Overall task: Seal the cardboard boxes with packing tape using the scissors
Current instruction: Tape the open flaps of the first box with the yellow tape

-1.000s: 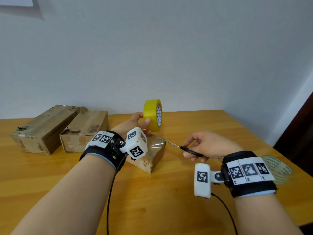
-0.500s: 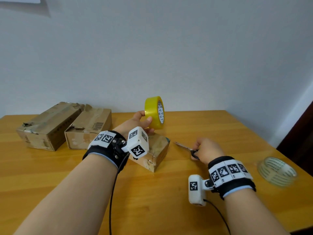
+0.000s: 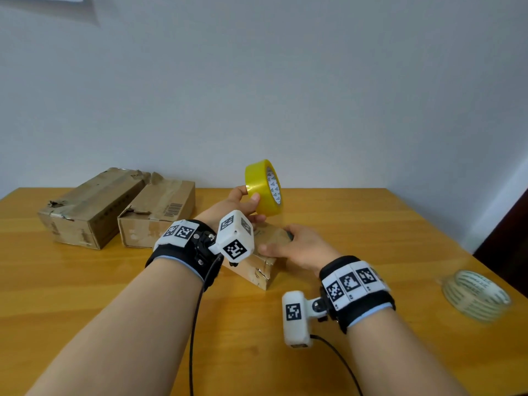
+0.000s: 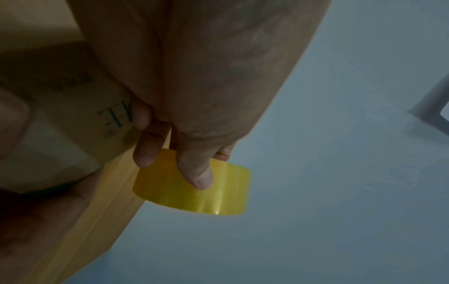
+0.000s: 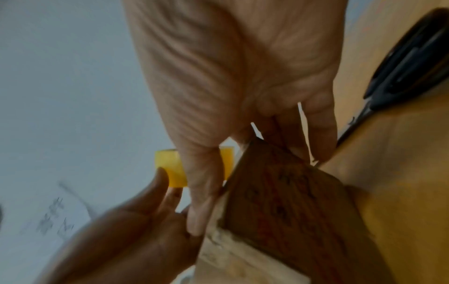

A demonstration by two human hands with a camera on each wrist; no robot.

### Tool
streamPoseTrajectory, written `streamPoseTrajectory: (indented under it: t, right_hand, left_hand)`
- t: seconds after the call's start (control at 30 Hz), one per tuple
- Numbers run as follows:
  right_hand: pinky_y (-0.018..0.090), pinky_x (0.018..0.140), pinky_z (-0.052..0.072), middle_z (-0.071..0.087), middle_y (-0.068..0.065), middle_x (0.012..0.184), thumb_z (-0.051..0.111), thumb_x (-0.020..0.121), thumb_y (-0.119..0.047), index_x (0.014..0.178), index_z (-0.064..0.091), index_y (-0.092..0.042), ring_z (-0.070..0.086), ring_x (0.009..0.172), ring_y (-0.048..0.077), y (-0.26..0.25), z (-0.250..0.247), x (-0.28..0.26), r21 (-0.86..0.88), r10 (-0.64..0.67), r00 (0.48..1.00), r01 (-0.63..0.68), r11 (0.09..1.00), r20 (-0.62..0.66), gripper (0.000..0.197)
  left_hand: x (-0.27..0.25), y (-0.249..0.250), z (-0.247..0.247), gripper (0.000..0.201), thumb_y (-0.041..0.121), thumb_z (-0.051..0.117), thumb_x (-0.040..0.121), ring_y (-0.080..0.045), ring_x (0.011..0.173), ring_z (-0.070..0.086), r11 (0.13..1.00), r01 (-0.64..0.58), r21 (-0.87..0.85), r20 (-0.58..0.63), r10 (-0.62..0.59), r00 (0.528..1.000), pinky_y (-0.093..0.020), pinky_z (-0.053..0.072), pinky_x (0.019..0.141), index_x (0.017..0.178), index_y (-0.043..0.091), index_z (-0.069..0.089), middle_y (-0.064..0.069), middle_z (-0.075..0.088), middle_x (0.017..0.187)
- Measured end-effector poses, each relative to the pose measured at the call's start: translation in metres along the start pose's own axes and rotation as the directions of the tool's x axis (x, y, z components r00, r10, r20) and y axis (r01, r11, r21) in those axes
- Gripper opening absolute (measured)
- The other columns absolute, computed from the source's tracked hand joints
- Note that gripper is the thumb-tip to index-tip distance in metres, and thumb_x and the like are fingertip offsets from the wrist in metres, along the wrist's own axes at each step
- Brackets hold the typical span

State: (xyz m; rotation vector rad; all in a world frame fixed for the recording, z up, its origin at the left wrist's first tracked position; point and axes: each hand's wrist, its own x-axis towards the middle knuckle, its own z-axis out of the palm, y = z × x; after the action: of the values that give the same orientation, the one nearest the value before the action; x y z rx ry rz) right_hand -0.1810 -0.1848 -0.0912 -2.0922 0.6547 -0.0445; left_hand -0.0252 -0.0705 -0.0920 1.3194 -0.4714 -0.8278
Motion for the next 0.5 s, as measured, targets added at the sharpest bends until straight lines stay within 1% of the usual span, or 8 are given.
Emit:
streamPoseTrajectory:
  t: [0.07,0.1,0.17,0.23,0.3,0.4,0.47,0.5]
  right_hand:
    - [0.033,0.093,0.054,0.070,-0.008,0.108,0.082,0.079,-0.045,0.114,0.063,-0.027,0.066,0.097,0.010,0.005,0.002,0.002,0.127,-0.027,1.000,0.027,0.991,-0.001,0.043]
    - [0.034,0.092,0.055,0.072,-0.007,0.104,0.079,0.084,-0.041,0.109,0.066,-0.028,0.067,0.095,0.010,0.008,0.002,0.003,0.171,-0.040,0.999,0.042,0.984,-0.012,0.031]
    - [0.039,0.093,0.056,0.074,-0.002,0.102,0.070,0.093,-0.040,0.105,0.071,-0.026,0.069,0.096,0.017,0.011,0.001,0.009,0.171,-0.049,0.997,0.059,0.983,-0.062,0.018]
    - [0.049,0.094,0.056,0.075,0.006,0.098,0.058,0.099,-0.042,0.095,0.073,-0.022,0.070,0.096,0.027,0.012,0.000,0.016,0.087,-0.041,0.991,0.052,0.995,-0.124,0.025]
    - [0.053,0.091,0.056,0.075,0.009,0.093,0.050,0.103,-0.040,0.091,0.071,-0.015,0.072,0.089,0.031,0.012,-0.001,0.024,0.028,-0.022,0.991,0.026,0.999,-0.129,0.036]
    - [0.053,0.089,0.057,0.073,0.009,0.089,0.047,0.105,-0.037,0.091,0.071,-0.014,0.070,0.083,0.031,0.007,-0.008,0.025,-0.065,-0.046,0.994,0.040,0.997,-0.100,0.036]
    - [0.049,0.088,0.056,0.072,0.011,0.098,0.045,0.106,-0.036,0.099,0.071,-0.013,0.068,0.091,0.031,0.001,-0.013,0.024,-0.116,-0.098,0.974,0.076,0.990,-0.204,0.035]
    - [0.044,0.087,0.056,0.072,0.006,0.100,0.046,0.105,-0.036,0.101,0.070,-0.017,0.067,0.093,0.026,-0.004,-0.016,0.023,-0.105,-0.140,0.950,0.115,0.988,-0.281,0.031]
  left_hand:
    - [0.000,-0.001,0.002,0.026,0.034,0.063,0.092,-0.016,0.074,0.071,1.000,-0.006,-0.026,-0.067,0.004,0.998,-0.028,0.053,0.053,0.115,0.034,0.051,0.001,0.074,0.088]
    - [0.000,-0.002,0.002,0.028,0.035,0.065,0.089,-0.016,0.073,0.072,0.999,-0.013,-0.049,-0.087,0.009,0.996,-0.028,0.053,0.053,0.113,0.035,0.051,-0.001,0.072,0.094]
    - [-0.001,-0.003,0.002,0.033,0.038,0.068,0.082,-0.017,0.073,0.072,0.993,-0.024,-0.114,-0.089,0.014,0.996,-0.029,0.053,0.056,0.111,0.035,0.052,-0.006,0.065,0.106]
    - [-0.005,-0.003,0.003,0.025,0.034,0.064,0.088,-0.017,0.069,0.070,0.978,-0.033,-0.208,-0.086,0.016,0.996,-0.029,0.054,0.056,0.110,0.032,0.052,-0.007,0.063,0.107]
    - [-0.008,-0.003,0.005,0.008,0.029,0.055,0.098,-0.015,0.063,0.067,0.953,-0.038,-0.301,-0.084,0.013,0.996,-0.026,0.054,0.056,0.105,0.027,0.051,-0.007,0.063,0.099]
    - [-0.017,-0.001,0.008,0.006,0.029,0.048,0.102,-0.016,0.068,0.060,0.910,-0.052,-0.412,-0.091,0.015,0.996,-0.028,0.048,0.068,0.098,0.024,0.048,-0.005,0.058,0.090]
    - [-0.020,-0.002,0.003,0.006,0.031,0.049,0.101,-0.016,0.073,0.057,0.864,-0.037,-0.502,-0.075,-0.001,0.997,-0.030,0.049,0.071,0.099,0.025,0.050,-0.005,0.055,0.092]
    - [-0.020,-0.003,-0.002,0.006,0.031,0.050,0.100,-0.016,0.072,0.058,0.839,-0.029,-0.543,-0.065,-0.008,0.998,-0.032,0.053,0.071,0.098,0.026,0.051,-0.005,0.055,0.092]
